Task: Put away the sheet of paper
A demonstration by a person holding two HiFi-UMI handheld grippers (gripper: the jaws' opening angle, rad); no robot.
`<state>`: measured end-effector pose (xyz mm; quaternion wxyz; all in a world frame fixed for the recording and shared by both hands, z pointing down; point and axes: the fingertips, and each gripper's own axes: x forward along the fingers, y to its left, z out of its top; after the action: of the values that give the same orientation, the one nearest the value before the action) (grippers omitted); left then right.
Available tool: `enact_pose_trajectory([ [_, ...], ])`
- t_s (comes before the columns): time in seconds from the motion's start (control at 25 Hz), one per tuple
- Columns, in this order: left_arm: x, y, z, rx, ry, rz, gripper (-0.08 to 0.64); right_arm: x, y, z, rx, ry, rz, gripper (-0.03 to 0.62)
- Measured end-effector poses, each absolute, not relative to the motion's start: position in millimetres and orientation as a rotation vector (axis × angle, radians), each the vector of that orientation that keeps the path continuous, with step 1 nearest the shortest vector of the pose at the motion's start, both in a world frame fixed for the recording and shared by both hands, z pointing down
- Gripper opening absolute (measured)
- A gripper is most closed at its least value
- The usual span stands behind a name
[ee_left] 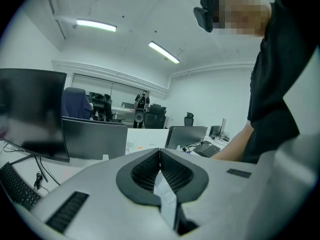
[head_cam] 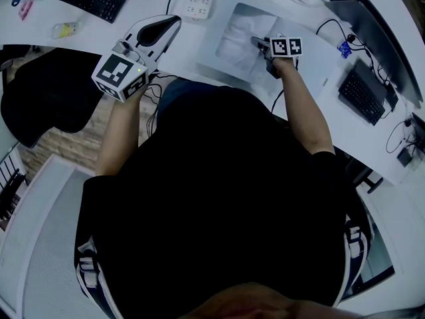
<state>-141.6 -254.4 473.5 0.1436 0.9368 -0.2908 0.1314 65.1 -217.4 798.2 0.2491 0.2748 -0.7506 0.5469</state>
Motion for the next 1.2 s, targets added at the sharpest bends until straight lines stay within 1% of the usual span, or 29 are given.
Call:
enact_pose_trajectory([
  [0.44, -142.1, -255.7, 469.7, 2.704, -0.839, 0.381, 0.021, 68.0, -222.8, 798.7, 0.807, -2.017, 1.431, 0.018],
  [0.48, -141.8, -255.2, 469.4, 2.703, -0.84, 0.381, 0.021, 68.6, -223.5, 798.8, 0.813, -2.015, 1.422, 0.025],
  [0.56, -140.3, -253.0, 469.0, 2.706, -0.839, 0.381, 0.021, 71.4, -223.7, 800.1, 0.828, -2.006, 1.405, 0.077],
  [0.72, -140.0, -249.8, 468.3, 2.709, -0.841, 0.378, 0.021, 78.0, -223.9, 802.5, 0.861, -1.984, 1.361, 0.121],
  [0.92, -138.2, -246.7, 467.9, 2.713, -0.842, 0.377, 0.021, 88.4, -226.1, 802.3, 0.907, -1.978, 1.329, 0.15],
  [1.2, -136.5, -244.4, 464.3, 2.723, -0.83, 0.376, 0.021, 99.2, -222.7, 799.8, 0.959, -1.96, 1.326, 0.167],
])
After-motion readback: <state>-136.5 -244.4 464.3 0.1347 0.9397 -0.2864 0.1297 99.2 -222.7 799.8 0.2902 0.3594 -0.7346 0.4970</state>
